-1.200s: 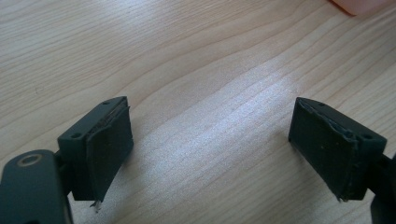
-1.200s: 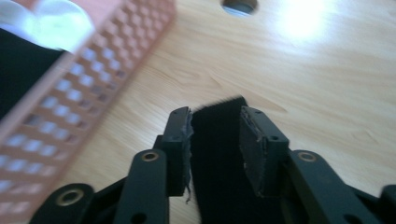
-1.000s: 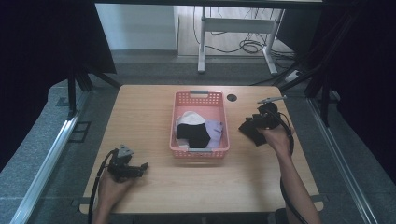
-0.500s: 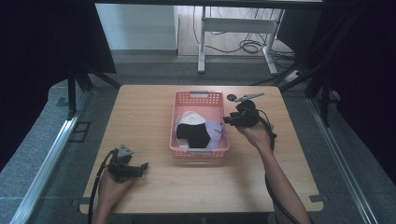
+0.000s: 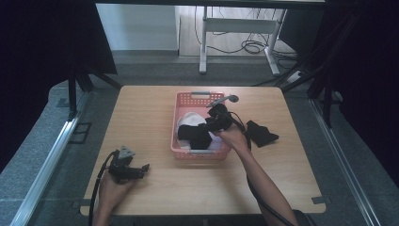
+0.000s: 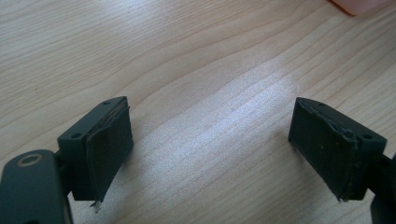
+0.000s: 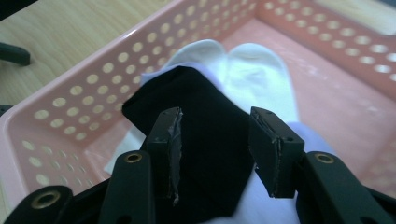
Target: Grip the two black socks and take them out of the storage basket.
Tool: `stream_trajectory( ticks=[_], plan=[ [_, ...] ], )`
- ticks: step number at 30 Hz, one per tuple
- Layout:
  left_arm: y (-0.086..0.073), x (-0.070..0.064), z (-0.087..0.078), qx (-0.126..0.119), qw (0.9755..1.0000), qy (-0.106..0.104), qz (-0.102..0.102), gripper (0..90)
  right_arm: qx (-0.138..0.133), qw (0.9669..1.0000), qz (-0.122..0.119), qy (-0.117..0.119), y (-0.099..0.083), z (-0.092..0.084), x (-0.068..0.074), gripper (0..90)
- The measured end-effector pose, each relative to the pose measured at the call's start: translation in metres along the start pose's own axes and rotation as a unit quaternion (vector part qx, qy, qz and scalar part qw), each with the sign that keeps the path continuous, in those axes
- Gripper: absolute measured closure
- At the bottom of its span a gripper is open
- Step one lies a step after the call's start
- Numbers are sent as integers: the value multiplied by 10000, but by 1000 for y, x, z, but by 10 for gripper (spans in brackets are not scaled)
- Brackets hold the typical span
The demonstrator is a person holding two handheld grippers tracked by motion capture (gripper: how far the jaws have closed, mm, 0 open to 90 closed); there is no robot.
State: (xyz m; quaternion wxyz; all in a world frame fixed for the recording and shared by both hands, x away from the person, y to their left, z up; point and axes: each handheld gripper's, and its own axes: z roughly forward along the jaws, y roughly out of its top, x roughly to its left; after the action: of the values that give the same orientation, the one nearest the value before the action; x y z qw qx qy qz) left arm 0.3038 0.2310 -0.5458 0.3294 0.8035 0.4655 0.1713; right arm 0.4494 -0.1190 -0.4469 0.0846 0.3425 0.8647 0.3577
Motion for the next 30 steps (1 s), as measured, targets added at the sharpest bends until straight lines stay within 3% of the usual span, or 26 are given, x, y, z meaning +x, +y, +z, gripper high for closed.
stream_trajectory(
  ticks=[11,20,23,27,30],
  plan=[
    [0,0,0,17,10000,3,19,134,473,9984,-228,220,1,46,17,495],
    [0,1,0,32,10000,2,39,134,1034,9934,-414,285,-3,70,18,461],
    [0,0,0,25,10000,-1,31,134,1207,9915,-435,221,-4,74,19,542],
    [0,0,0,26,10000,-2,32,134,1306,9897,-590,-38,-5,72,20,787],
    [0,0,0,27,10000,-2,32,134,1322,9893,-605,-85,-4,69,20,817]
  ],
)
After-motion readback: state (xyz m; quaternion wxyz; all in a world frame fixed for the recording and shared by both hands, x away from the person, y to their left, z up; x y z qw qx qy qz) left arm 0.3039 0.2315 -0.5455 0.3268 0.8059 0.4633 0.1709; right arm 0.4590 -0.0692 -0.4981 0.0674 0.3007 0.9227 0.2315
